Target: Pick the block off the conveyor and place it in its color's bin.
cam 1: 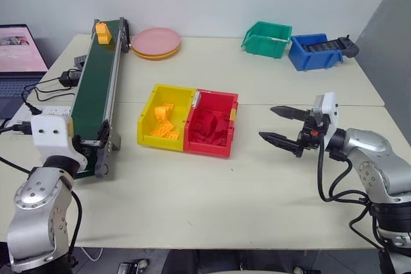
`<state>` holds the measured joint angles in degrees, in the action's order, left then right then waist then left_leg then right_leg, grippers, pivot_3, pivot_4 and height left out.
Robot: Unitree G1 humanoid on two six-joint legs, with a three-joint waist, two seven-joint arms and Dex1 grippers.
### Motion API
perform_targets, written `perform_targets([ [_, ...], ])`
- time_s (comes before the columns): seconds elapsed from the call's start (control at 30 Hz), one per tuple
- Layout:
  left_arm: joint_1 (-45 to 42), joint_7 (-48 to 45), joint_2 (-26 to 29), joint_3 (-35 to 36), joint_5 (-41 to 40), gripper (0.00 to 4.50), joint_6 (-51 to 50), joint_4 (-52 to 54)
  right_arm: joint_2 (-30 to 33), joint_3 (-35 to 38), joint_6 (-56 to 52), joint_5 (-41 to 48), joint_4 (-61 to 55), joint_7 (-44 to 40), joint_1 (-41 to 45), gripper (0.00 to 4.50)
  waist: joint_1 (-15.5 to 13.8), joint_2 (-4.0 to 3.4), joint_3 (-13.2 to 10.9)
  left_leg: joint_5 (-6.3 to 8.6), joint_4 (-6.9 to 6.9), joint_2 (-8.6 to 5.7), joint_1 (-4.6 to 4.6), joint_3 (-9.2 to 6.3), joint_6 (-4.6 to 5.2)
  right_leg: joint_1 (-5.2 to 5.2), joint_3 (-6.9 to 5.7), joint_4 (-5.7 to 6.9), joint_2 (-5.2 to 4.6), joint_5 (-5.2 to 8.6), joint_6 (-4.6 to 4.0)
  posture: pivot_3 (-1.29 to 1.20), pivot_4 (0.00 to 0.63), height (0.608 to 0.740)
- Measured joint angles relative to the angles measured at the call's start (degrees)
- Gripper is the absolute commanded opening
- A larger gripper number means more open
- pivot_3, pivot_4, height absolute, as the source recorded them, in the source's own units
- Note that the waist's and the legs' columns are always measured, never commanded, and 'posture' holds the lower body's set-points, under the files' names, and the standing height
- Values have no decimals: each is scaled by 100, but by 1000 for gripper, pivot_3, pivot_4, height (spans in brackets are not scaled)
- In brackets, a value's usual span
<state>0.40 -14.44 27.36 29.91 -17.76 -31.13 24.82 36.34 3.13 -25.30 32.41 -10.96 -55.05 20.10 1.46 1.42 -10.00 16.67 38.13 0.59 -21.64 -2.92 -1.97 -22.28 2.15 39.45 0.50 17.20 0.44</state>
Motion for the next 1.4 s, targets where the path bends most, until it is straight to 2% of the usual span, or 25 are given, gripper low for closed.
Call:
perform_targets([
  [0.4,208,102,135,103,29,4475,-237,74,4,-19,-51,29,-12,-154,47,4500,1,0,0,0,0,0,0,0,0,0,0,0,0,0,0,0,150,740],
  [0.73,352,-200,278,101,-100,4475,-258,178,539,-223,-507,298,-776,-741,22,4500,1,0,0,0,-1,1,0,-1,0,0,-1,-3,0,0,0,0,150,740],
  [0.9,327,-230,277,77,-146,4475,-355,180,432,-220,-752,788,-1287,-695,639,4500,14,4,2,0,-2,2,1,-10,0,2,-9,-4,1,0,0,0,150,740],
  [1.4,451,-114,247,78,-147,4475,-508,284,278,-462,-628,632,-1240,-682,535,4500,-11,5,2,0,0,-1,-5,-9,0,0,-9,-9,-4,0,0,0,150,740],
])
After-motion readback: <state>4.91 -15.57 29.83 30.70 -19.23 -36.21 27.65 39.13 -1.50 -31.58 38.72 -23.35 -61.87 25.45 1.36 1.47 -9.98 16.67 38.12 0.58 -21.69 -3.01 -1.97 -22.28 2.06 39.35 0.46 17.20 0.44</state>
